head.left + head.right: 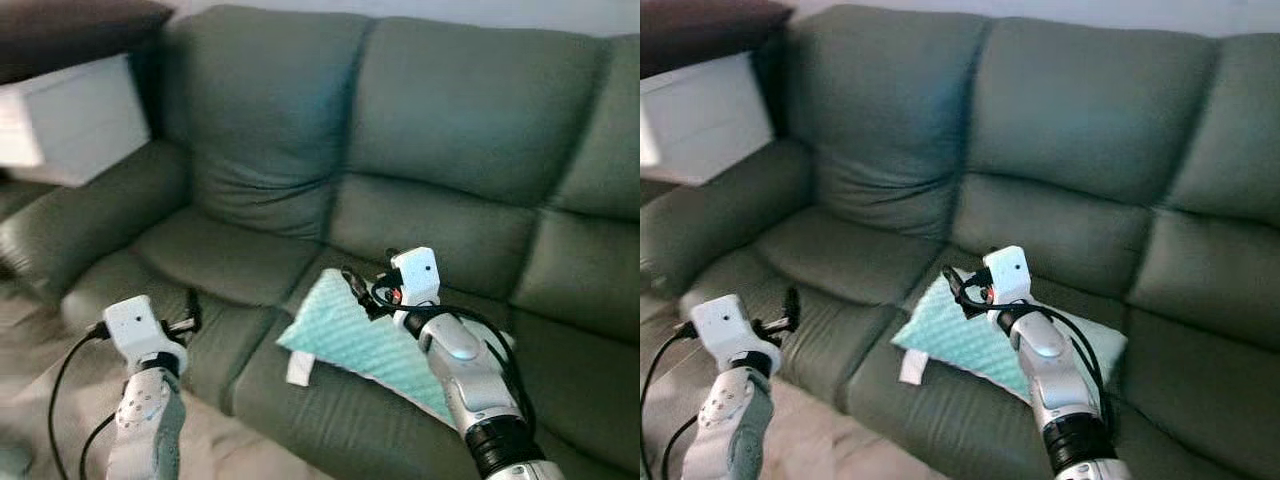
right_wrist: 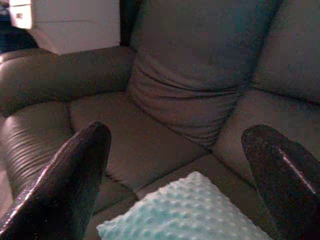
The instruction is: Move the pillow to the sofa
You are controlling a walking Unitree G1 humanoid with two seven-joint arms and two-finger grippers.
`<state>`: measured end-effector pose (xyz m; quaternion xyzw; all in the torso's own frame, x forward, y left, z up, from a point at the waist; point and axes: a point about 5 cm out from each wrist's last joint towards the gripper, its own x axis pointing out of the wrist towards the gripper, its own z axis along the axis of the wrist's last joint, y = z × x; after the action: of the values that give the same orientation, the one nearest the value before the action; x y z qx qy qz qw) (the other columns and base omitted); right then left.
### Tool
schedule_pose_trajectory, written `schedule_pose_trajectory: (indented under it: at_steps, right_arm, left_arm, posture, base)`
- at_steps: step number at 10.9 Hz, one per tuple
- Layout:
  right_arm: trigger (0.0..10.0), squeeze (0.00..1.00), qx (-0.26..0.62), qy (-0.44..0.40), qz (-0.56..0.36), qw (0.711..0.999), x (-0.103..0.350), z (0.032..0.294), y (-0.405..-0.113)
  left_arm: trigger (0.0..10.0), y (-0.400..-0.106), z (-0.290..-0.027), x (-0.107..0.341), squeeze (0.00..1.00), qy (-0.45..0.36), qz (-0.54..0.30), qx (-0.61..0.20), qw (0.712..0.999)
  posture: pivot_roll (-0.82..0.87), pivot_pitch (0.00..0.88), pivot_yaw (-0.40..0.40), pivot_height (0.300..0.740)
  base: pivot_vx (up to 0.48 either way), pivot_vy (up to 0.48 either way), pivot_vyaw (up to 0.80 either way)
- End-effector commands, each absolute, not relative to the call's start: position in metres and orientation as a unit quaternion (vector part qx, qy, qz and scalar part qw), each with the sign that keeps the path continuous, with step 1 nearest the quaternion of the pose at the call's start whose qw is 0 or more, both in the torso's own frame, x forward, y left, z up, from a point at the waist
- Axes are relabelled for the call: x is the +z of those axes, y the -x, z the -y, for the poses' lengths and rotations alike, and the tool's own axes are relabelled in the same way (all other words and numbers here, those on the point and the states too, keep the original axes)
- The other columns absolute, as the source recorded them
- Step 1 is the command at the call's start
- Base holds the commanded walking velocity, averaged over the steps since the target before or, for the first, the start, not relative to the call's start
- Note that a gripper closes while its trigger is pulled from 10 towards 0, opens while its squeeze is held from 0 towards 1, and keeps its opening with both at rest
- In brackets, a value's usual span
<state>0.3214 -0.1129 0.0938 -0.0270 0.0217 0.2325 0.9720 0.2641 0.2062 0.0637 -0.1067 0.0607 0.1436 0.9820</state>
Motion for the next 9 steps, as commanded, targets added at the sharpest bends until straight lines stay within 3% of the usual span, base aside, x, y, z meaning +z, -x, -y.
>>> schedule_pose_trajectory:
  at_steps: [1,6,9]
  right_arm:
    - [10.0,0.0,0.238,0.03,-0.015,0.971,0.098,0.11,-0.323]
    - [10.0,0.0,0.242,0.027,-0.015,0.97,0.099,0.109,-0.326]
    - [10.0,0.0,0.238,0.026,-0.016,0.971,0.1,0.111,-0.327]
  left_arm:
    - [10.0,-0.268,-0.206,0.069,0.0,0.104,-0.058,0.138,0.983]
    - [10.0,-0.269,-0.195,0.068,0.0,0.137,-0.057,0.117,0.982]
    - [10.0,-0.271,-0.197,0.071,0.0,0.132,-0.05,0.116,0.983]
  posture:
    - [-0.19,0.0,0.07,0.74]
    - [-0.2,0.0,0.06,0.74]
    - [-0.2,0.0,0.057,0.74]
  base:
    - [0.0,0.0,0.8]
    - [0.0,0.0,0.75]
    - [0.0,0.0,0.0]
